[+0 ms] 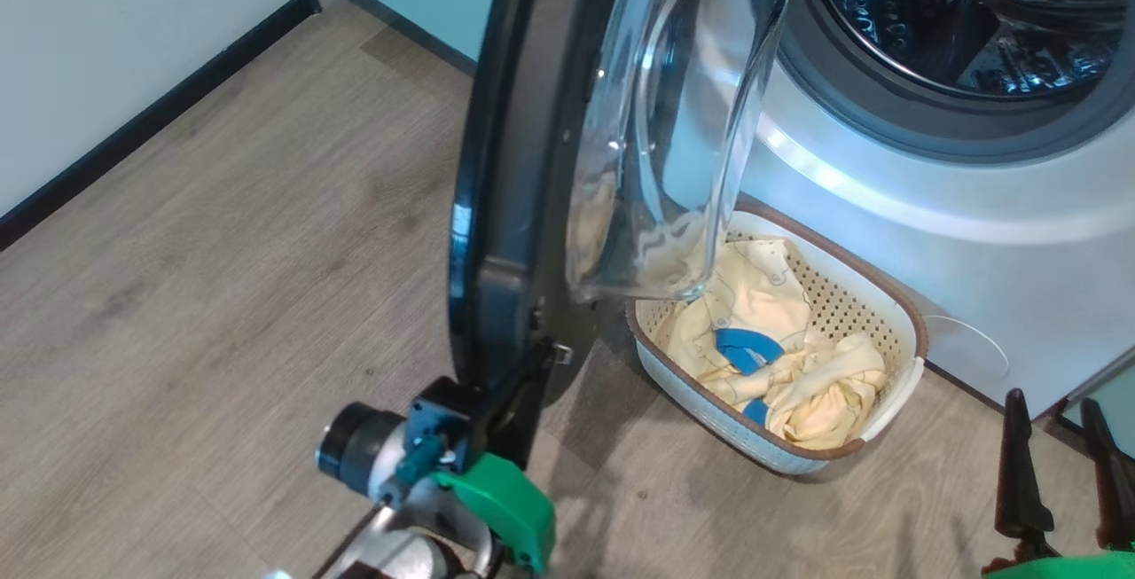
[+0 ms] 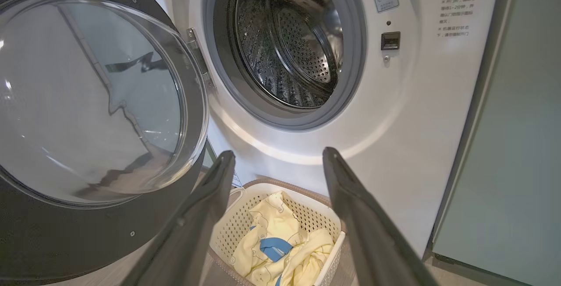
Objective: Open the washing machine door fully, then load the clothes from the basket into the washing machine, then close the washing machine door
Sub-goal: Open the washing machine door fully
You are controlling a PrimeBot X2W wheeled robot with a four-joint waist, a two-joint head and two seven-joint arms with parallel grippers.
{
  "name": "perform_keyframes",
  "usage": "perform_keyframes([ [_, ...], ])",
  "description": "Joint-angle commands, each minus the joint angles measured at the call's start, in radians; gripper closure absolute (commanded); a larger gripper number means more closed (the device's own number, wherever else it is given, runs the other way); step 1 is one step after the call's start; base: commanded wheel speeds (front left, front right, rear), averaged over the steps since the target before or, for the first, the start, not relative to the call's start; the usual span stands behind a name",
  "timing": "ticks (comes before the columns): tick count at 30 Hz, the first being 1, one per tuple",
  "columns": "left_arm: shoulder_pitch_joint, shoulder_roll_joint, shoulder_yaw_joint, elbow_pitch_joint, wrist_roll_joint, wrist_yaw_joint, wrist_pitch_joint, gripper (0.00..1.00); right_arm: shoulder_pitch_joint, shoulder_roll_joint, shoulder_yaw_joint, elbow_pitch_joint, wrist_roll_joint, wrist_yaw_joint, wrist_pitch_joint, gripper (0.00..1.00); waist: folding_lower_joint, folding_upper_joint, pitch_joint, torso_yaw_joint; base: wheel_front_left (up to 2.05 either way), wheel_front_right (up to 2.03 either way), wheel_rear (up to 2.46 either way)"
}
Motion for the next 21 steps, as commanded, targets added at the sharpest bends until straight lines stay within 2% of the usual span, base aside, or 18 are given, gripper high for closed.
perform_keyframes([
  [1,-0.035,0.018,0.056,-0.021,-0.005,0.01,-0.013,1.0,-0.027,-0.013,0.018,-0.032,-0.007,0.004,-0.006,0.0,0.0,0.0,0.0,0.001,0.0,0.0,0.0],
  [11,-0.078,0.056,0.156,0.077,-0.045,0.021,-0.089,1.0,-0.028,-0.013,0.023,-0.031,-0.022,0.004,-0.006,0.0,0.0,0.0,-0.001,-0.014,0.0,0.0,0.0],
  [21,-0.15,0.096,0.235,0.24,-0.088,-0.009,-0.193,1.0,-0.024,-0.013,0.019,-0.036,-0.035,0.004,-0.006,0.0,0.0,0.0,0.004,-0.031,0.0,0.0,0.0],
])
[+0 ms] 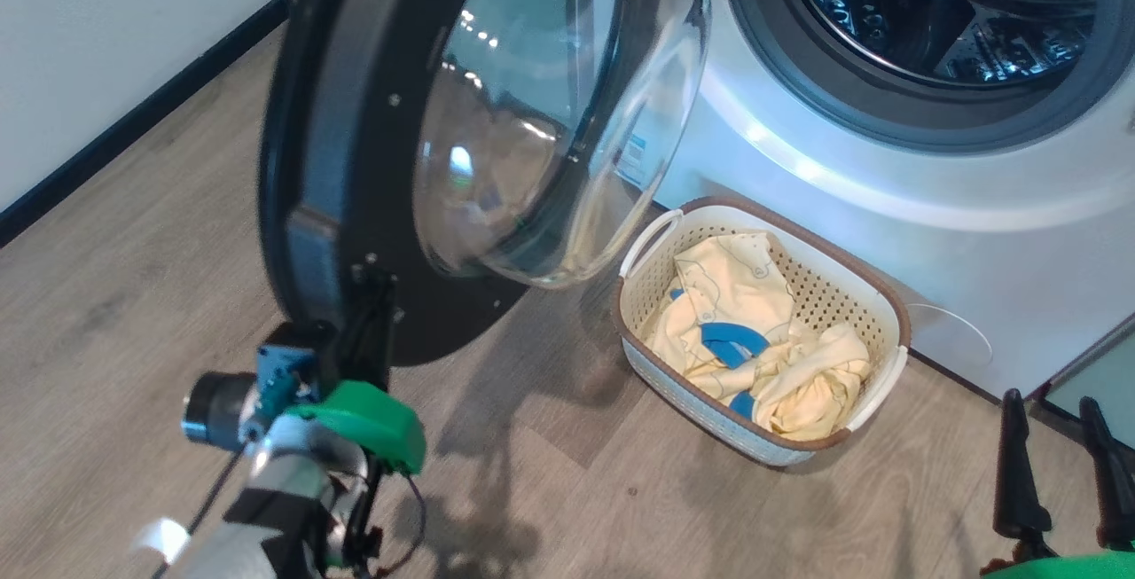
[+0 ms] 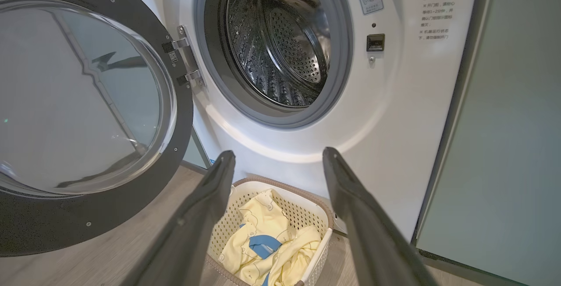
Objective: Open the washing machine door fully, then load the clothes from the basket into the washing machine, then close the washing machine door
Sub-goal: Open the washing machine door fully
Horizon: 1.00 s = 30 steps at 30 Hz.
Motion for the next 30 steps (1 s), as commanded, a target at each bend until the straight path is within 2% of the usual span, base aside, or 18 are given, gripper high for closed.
perform_keyframes([
  [1,-0.058,0.033,0.053,-0.019,-0.005,0.001,-0.011,1.0,-0.024,-0.013,0.017,-0.035,-0.01,0.004,-0.006,0.0,0.0,-0.0001,0.001,-0.001,0.0,0.0,0.0],
  [13,-0.177,0.067,0.187,0.182,-0.047,-0.044,-0.066,1.0,-0.022,-0.013,0.014,-0.045,-0.033,0.004,-0.006,0.0,0.0,-0.0001,0.031,-0.015,0.0,0.0,0.0],
  [30,-0.305,0.066,0.447,0.318,0.048,-0.14,-0.067,1.0,-0.063,-0.045,0.009,-0.059,-0.046,0.004,-0.006,0.0,0.0,-0.0001,0.123,-0.057,0.0,0.0,0.0],
])
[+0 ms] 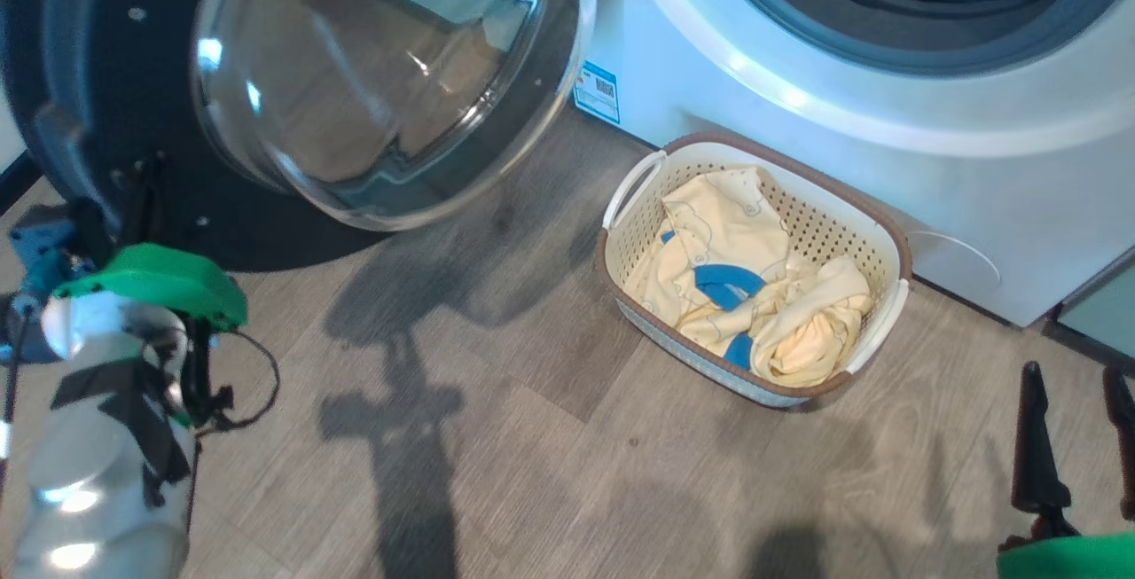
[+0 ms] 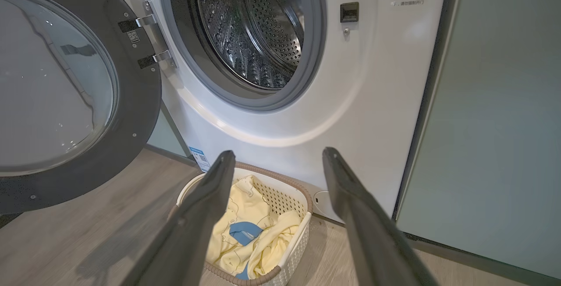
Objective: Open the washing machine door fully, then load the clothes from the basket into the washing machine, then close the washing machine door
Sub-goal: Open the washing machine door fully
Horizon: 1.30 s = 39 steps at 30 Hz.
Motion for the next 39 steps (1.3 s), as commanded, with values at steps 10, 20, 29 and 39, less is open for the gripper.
perform_keyframes([
  [10,-0.105,0.039,0.16,0.057,0.051,-0.024,-0.006,1.0,-0.06,-0.031,0.023,-0.036,-0.011,0.004,-0.006,0.0,-0.0001,0.0,0.033,-0.014,0.0,0.0,0.0],
  [20,-0.104,0.0,0.235,0.058,0.085,-0.06,-0.006,1.0,-0.083,-0.028,0.016,-0.036,-0.012,0.004,-0.006,0.0,-0.0001,0.0,0.04,-0.021,0.0,0.0,0.0],
  [29,0.008,-0.099,0.294,-0.103,0.131,-0.079,-0.006,1.0,-0.103,-0.013,-0.024,-0.054,-0.019,0.004,-0.006,0.0,-0.0001,0.0,0.039,-0.021,0.0,0.0,0.0],
  [39,0.217,-0.173,0.268,-0.368,0.168,-0.111,-0.006,1.0,-0.102,0.003,-0.022,-0.053,-0.017,0.004,-0.006,0.0,-0.0001,0.0,-0.002,-0.064,0.0,0.0,0.0],
])
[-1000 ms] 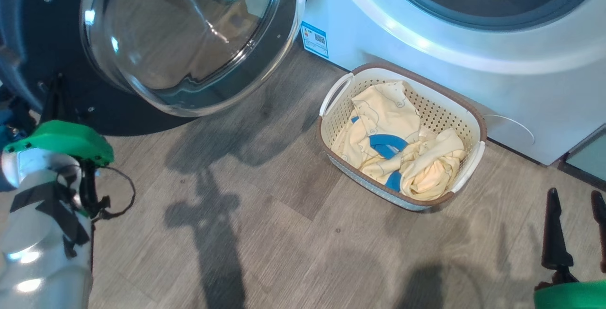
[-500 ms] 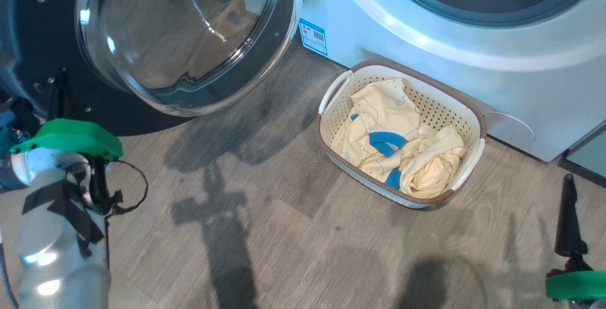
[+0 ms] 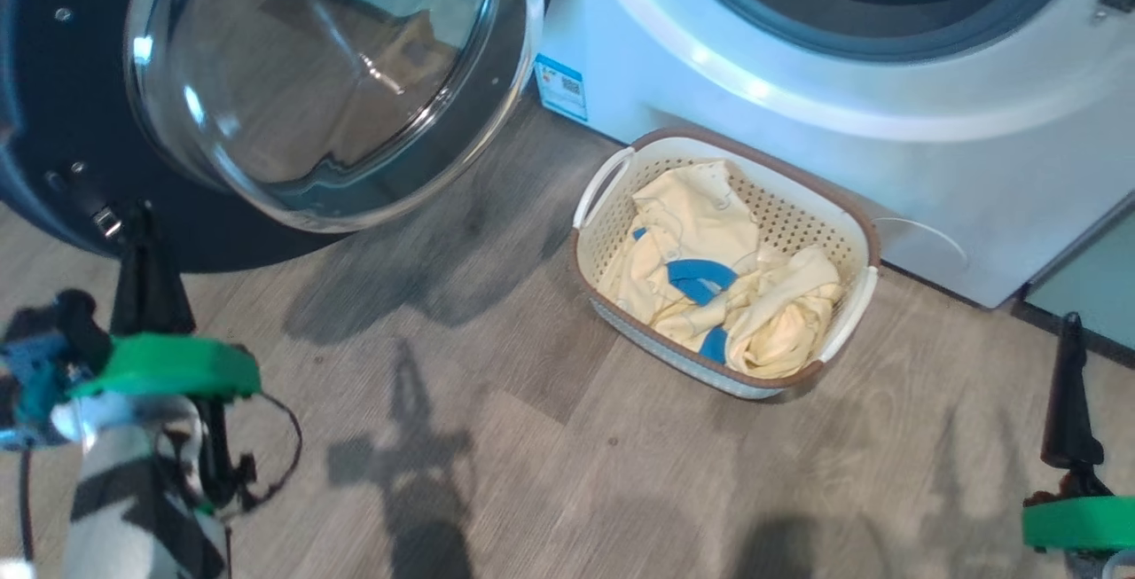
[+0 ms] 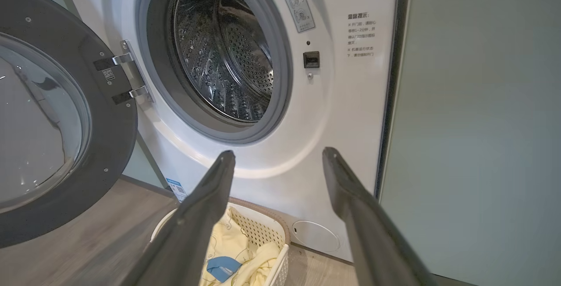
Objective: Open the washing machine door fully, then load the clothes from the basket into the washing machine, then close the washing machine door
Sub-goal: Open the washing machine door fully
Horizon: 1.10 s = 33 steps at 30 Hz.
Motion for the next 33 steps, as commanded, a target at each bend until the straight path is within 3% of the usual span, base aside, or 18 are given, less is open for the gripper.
perform_keyframes([
  [1,0.043,0.022,-0.002,-0.094,0.013,-0.005,-0.006,1.0,-0.021,-0.002,0.025,-0.034,-0.009,0.004,-0.005,0.0,0.0,0.0,-0.019,-0.023,0.0,0.0,0.0],
  [10,0.226,0.015,-0.181,-0.251,-0.048,0.018,-0.006,1.0,-0.001,0.003,0.061,-0.031,-0.015,0.004,-0.005,0.0,0.0,0.0,-0.075,-0.114,0.0,0.0,0.0],
  [11,0.239,0.015,-0.201,-0.258,-0.053,0.021,-0.006,0.88,0.002,0.004,0.066,-0.031,-0.01,0.004,-0.005,0.0,0.0,0.0,-0.081,-0.127,0.0,0.0,0.0],
  [12,0.251,0.015,-0.219,-0.263,-0.06,0.024,-0.006,0.68,0.005,0.004,0.073,-0.031,-0.005,0.004,-0.005,0.0,0.0,0.0,-0.087,-0.141,0.0,0.0,0.0],
  [13,0.251,0.015,-0.219,-0.263,-0.06,0.024,-0.006,0.68,0.005,0.004,0.073,-0.031,-0.005,0.004,-0.005,0.0,0.0,0.0,-0.087,-0.141,0.0,0.0,0.0],
  [14,0.259,0.015,-0.233,-0.271,-0.064,0.028,-0.006,0.51,0.008,0.004,0.081,-0.032,-0.002,0.004,-0.005,0.0,0.0,0.0,-0.091,-0.154,0.0,0.0,0.0],
  [15,0.265,0.015,-0.246,-0.276,-0.063,0.03,-0.002,0.13,0.011,0.004,0.086,-0.032,0.002,0.004,-0.005,0.0,0.0,0.0,-0.095,-0.167,0.0,0.0,0.0],
  [16,0.27,0.015,-0.257,-0.281,-0.064,0.031,0.001,0.0,0.013,0.004,0.094,-0.033,0.006,0.004,-0.005,0.0,0.0,0.0,-0.099,-0.182,0.0,0.0,0.0],
  [33,0.305,0.024,-0.318,-0.292,-0.048,0.041,0.074,0.0,0.068,0.004,0.153,-0.052,0.051,0.004,-0.005,0.0,0.0,0.0,-0.161,-0.422,0.0,0.0,0.0],
])
